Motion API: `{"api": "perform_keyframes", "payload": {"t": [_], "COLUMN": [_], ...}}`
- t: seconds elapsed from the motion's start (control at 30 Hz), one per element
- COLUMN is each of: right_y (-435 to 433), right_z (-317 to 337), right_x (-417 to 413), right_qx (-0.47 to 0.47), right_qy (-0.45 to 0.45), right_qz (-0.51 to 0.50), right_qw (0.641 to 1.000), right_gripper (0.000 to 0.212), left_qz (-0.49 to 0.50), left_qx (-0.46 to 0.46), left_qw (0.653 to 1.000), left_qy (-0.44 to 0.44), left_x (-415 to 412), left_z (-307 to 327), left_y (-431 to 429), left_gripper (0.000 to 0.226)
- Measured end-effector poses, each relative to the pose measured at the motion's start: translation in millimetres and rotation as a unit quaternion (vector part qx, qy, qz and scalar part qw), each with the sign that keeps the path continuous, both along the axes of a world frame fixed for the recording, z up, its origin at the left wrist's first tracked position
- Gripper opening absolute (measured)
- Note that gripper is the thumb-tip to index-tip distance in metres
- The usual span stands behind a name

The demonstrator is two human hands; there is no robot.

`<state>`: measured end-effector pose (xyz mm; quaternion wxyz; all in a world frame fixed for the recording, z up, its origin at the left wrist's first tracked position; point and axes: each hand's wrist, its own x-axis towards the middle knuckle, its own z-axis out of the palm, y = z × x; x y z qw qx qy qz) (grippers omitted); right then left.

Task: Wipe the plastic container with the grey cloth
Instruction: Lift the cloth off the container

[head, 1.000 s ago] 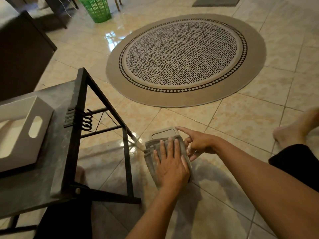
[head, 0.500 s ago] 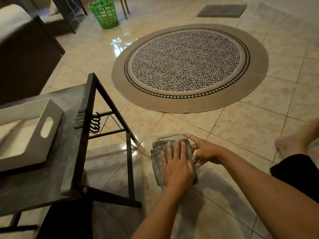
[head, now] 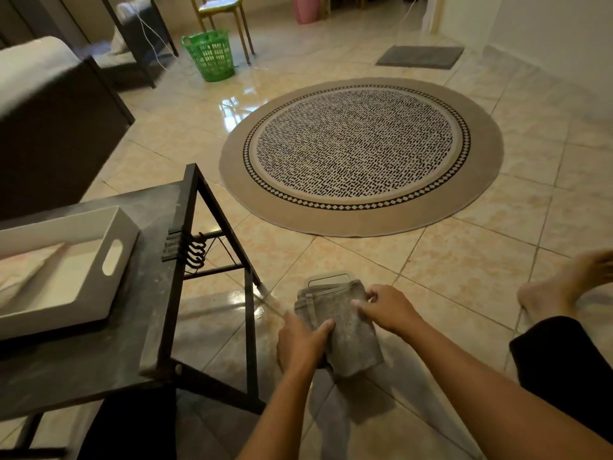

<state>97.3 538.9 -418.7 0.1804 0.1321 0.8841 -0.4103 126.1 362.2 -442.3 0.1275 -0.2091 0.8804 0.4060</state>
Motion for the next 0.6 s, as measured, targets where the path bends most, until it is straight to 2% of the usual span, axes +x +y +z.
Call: {"api": "perform_keyframes", "payload": {"t": [0.07, 0.13, 0.37, 0.6], "right_y": [-5.5, -8.8, -16.0, -56.8], "right_z": [-1.3, 0.7, 57.1, 176.8], "right_x": [4.9, 8.3, 10.5, 8.6], "right_qx": [0.067, 0.059, -0.044, -0.2], "right_qy": [0.036, 0.047, 0.107, 0.178], "right_qz": [-0.019, -0.026, -0.011, 0.017], "right_qw": [0.997, 0.997, 0.993, 0.963], "right_gripper": [0.011, 0.016, 0.01, 0.002], "left_qz": [-0.006, -0.015, 0.003, -0.006], "left_qx": [-0.04, -0.029, 0.083, 0.134], "left_qw": [0.998, 0.996, 0.977, 0.941], "left_qy": [0.048, 0.085, 0.197, 0.312], "left_x": [3.7, 8.1, 25.0, 32.2], "left_z": [8.3, 17.9, 75.2, 184.8], "left_y": [5.0, 7.6, 0.1, -50.4], "left_gripper": [0.038, 0.022, 0.017, 0.018]}}
